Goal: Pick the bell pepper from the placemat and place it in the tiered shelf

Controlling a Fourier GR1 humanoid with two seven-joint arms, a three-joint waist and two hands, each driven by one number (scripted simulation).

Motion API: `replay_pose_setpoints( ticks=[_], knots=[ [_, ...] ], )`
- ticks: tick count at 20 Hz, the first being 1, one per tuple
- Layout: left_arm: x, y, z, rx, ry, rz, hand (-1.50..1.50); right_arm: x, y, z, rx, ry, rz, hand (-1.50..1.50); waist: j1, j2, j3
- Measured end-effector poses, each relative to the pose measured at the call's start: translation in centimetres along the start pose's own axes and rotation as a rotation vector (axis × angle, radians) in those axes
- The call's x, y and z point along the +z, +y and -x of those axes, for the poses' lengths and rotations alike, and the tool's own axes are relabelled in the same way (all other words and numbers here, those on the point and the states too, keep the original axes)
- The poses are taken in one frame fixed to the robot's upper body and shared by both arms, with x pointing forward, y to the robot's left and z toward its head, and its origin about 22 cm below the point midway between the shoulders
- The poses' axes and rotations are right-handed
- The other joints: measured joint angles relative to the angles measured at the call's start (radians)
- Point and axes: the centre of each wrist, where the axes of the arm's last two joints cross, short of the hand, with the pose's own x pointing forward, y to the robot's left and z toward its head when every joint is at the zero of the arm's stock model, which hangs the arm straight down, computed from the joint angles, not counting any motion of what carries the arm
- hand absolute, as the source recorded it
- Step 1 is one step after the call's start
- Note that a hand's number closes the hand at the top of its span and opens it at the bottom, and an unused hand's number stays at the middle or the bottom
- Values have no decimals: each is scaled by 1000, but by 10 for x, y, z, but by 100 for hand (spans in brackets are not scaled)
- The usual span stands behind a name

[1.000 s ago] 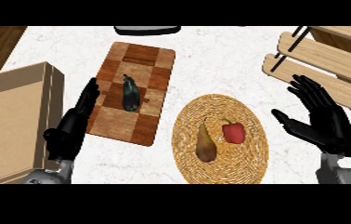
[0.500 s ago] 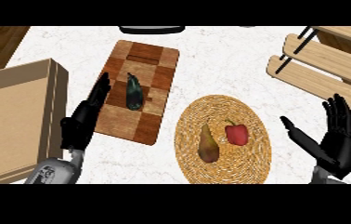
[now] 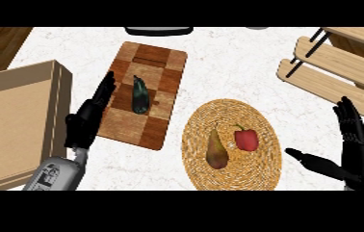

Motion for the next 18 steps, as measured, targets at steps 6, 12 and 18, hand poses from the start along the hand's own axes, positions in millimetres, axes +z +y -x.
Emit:
replay_pose_setpoints(
  ticks=[6, 12, 18],
  knots=[
    [-2, 0, -3, 7, -1, 4, 0, 1, -5, -53, 171, 58, -137, -150, 1, -1, -1],
    [0, 0, 0, 5, 0, 8, 0, -1, 2, -94, 432, 152, -321, -150, 10, 0, -3],
    [-1, -7, -1, 7, -3, 9, 0, 7, 24, -139, 609, 229, -383, -150, 10, 0, -1]
  ],
)
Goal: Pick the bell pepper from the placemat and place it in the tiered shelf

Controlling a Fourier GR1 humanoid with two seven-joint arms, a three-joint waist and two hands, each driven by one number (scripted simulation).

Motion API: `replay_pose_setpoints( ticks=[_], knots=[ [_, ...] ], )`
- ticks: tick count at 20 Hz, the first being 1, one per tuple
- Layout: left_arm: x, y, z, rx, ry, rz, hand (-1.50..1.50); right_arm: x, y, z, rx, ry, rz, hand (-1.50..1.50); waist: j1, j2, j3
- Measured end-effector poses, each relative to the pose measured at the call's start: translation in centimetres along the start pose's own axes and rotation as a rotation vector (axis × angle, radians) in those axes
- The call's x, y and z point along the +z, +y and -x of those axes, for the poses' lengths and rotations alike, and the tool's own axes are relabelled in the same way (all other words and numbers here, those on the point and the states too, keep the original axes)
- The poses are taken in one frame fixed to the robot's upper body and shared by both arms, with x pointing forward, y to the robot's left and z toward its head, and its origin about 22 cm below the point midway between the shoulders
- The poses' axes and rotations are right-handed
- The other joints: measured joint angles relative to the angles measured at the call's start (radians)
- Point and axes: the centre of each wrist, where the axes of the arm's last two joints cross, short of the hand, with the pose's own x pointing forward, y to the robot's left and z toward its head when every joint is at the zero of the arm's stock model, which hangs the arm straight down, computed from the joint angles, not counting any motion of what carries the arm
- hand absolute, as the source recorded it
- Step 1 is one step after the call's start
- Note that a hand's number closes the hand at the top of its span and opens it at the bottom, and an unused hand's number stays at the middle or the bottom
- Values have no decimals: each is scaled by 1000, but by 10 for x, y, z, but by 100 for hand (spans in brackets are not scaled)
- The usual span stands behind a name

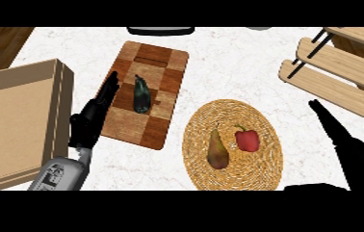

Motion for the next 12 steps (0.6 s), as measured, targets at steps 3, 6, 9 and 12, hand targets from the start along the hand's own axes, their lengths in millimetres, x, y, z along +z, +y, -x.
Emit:
replay_pose_setpoints(
  ticks=[3, 6, 9, 12],
  knots=[
    [2, 1, -2, -4, -11, 3, 0, 1, 7, -21, 26, 25, -10, -150, 2, 1, 1],
    [1, -1, -1, -3, -13, 2, 0, 4, 15, -38, 31, 32, -6, -150, 1, 1, 2],
    [3, 3, 0, -4, -7, -1, 0, 10, 27, -45, 43, 31, 3, -150, 0, 1, 2],
    [0, 4, -4, -6, -6, 0, 0, 11, 33, -46, 51, 37, 16, -150, -1, 1, 2]
  ],
)
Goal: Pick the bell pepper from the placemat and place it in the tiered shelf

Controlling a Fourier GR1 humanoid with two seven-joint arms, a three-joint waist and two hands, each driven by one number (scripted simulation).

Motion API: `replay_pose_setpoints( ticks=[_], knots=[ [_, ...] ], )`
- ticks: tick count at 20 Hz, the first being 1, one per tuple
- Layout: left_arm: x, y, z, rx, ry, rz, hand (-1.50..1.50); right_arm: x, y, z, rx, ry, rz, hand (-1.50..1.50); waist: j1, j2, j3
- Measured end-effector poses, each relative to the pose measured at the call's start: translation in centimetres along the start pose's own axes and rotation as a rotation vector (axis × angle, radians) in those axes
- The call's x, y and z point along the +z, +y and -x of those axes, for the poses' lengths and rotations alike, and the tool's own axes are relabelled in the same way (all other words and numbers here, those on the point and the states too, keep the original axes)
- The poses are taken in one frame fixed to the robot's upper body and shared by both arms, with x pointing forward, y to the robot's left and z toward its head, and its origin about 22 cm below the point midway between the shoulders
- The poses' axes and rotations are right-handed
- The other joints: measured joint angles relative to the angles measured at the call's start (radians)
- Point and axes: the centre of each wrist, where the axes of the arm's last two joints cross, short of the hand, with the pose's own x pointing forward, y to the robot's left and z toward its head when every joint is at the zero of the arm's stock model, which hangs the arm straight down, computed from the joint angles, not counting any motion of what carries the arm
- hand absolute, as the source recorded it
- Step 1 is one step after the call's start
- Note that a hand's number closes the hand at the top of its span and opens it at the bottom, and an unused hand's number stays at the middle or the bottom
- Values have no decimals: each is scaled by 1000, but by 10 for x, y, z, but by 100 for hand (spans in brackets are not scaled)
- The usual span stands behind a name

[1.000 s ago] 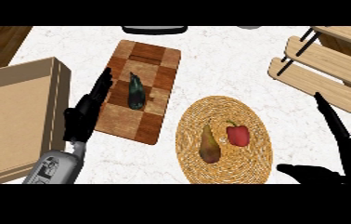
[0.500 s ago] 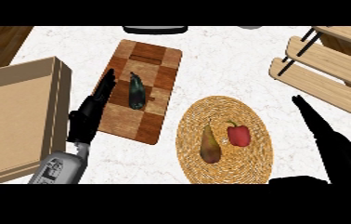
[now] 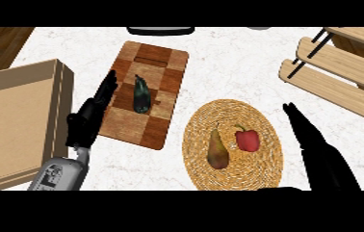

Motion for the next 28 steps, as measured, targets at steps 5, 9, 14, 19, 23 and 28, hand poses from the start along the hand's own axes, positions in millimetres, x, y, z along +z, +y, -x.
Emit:
replay_pose_setpoints(
  ticks=[5, 9, 14, 19, 23, 28],
  knots=[
    [-6, -8, -2, 0, -4, 0, 0, 3, 12, -8, 5, 13, 18, -150, -1, 0, 0],
    [-7, 6, 3, 4, 3, 2, 0, -1, 16, -11, 6, 21, 16, -150, -1, 0, 0],
    [-6, -1, 7, -2, 0, -4, 0, -9, 32, -8, 14, 39, 7, -150, 0, 1, 0],
    [-2, -2, 3, 2, 4, 4, 0, -15, 32, -9, 14, 54, 8, -150, 0, 0, 0],
    [-4, -5, 4, 3, 6, 1, 0, -19, 39, -11, 23, 68, 1, -150, 0, 0, 1],
    [-3, -6, 5, 9, 4, -1, 0, -24, 47, -9, 42, 83, -6, -150, 0, 0, 0]
  ],
)
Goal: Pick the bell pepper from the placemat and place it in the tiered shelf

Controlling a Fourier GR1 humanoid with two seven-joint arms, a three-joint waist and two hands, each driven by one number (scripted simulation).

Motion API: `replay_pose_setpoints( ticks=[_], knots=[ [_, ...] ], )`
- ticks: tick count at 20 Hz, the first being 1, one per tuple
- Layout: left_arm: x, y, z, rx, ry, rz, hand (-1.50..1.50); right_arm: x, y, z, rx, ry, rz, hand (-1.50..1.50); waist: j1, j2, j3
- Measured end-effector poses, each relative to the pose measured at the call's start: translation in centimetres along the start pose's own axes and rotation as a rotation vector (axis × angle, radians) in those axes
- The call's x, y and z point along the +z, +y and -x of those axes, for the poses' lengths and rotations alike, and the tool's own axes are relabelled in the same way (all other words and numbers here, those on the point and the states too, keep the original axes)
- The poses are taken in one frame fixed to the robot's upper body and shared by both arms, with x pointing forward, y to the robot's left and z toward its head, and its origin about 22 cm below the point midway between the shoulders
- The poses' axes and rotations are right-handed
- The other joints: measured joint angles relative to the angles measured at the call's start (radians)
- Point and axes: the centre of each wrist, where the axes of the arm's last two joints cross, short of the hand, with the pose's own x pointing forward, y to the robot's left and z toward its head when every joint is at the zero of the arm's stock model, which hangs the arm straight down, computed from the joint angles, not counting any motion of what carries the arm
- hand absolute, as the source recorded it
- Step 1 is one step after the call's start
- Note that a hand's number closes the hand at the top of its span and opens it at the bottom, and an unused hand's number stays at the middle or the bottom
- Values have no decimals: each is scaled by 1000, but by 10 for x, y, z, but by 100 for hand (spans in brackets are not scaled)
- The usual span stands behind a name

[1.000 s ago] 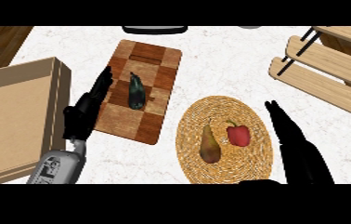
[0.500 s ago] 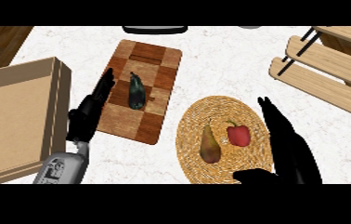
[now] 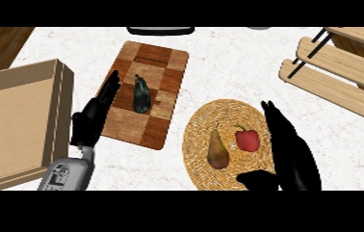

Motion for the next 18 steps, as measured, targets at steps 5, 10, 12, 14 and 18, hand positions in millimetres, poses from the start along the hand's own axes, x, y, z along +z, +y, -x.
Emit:
replay_pose_setpoints(
  ticks=[5, 10, 12, 14, 18],
  knots=[
    [-2, 0, -3, -6, 0, 0, 0, -10, 12, 6, 27, 16, -6, -150, 0, 0, 0],
    [0, 3, 0, -2, -1, -1, 0, -16, 24, 8, 36, 32, -10, -150, 0, 0, 0],
    [1, -2, -3, -3, -2, 0, 0, -17, 29, 7, 42, 36, -6, -150, 0, 0, 0],
    [2, 5, -2, -7, -2, -5, 0, -20, 35, 9, 47, 45, -12, -150, 1, 0, 0],
    [0, 2, 3, -10, -6, 2, 0, -27, 39, 13, 51, 56, -18, -150, 0, 0, 0]
  ],
)
